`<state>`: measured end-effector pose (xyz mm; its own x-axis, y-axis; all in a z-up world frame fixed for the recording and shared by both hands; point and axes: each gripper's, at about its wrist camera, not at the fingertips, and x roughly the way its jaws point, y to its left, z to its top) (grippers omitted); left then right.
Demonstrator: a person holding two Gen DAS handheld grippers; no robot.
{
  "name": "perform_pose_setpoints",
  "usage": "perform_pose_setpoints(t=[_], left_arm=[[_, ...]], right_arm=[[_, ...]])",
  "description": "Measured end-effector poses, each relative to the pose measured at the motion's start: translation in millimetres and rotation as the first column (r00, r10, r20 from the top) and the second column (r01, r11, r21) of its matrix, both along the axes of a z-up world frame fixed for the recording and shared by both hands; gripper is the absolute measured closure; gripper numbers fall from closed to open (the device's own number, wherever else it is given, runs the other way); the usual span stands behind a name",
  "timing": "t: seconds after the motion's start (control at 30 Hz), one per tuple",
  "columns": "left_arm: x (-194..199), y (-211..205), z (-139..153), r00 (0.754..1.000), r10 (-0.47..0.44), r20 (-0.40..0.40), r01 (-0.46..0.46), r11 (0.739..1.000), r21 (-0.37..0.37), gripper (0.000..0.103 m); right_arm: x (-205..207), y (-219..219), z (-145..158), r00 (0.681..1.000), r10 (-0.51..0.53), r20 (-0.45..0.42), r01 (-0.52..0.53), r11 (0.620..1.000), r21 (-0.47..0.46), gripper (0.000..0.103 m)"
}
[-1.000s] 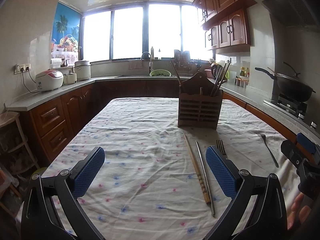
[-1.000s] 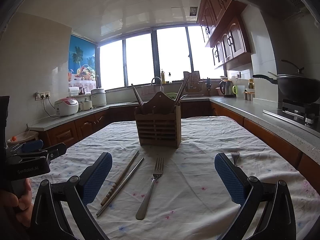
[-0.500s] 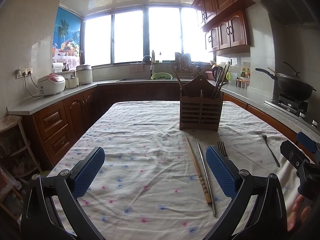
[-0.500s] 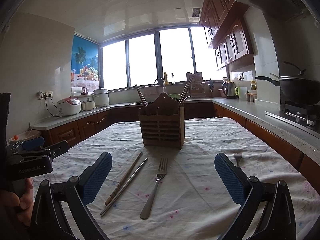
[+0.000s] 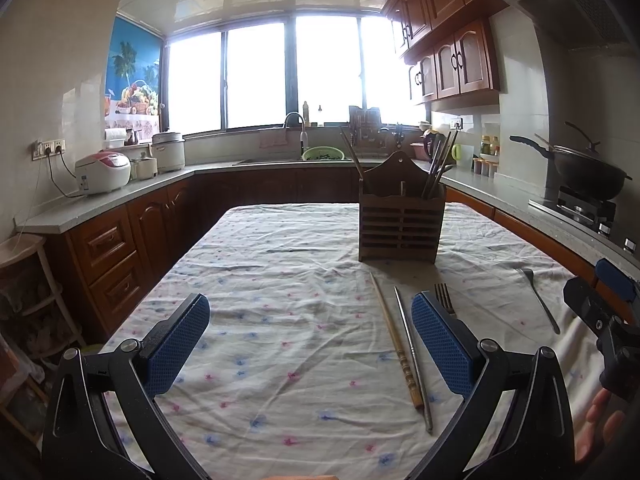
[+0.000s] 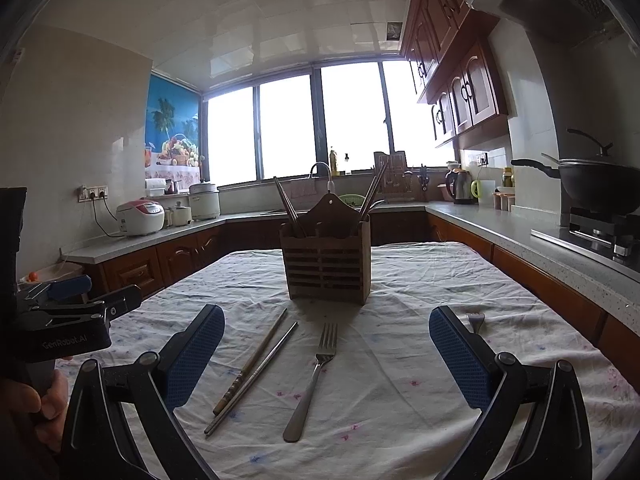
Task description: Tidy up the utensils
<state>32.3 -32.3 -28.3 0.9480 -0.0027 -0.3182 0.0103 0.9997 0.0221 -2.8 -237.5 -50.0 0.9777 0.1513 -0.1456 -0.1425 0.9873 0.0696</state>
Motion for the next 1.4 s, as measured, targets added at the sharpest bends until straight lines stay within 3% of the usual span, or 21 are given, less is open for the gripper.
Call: perform_pose_setpoints(t=[1.4], left_arm=[[-1, -4, 3, 1.0, -0.02, 0.005, 0.02, 1.0, 0.013, 0.0]], right_arm=[[-3, 2, 11, 1.0, 0.008, 0.021, -0.009, 1.0, 0.014, 0.0]])
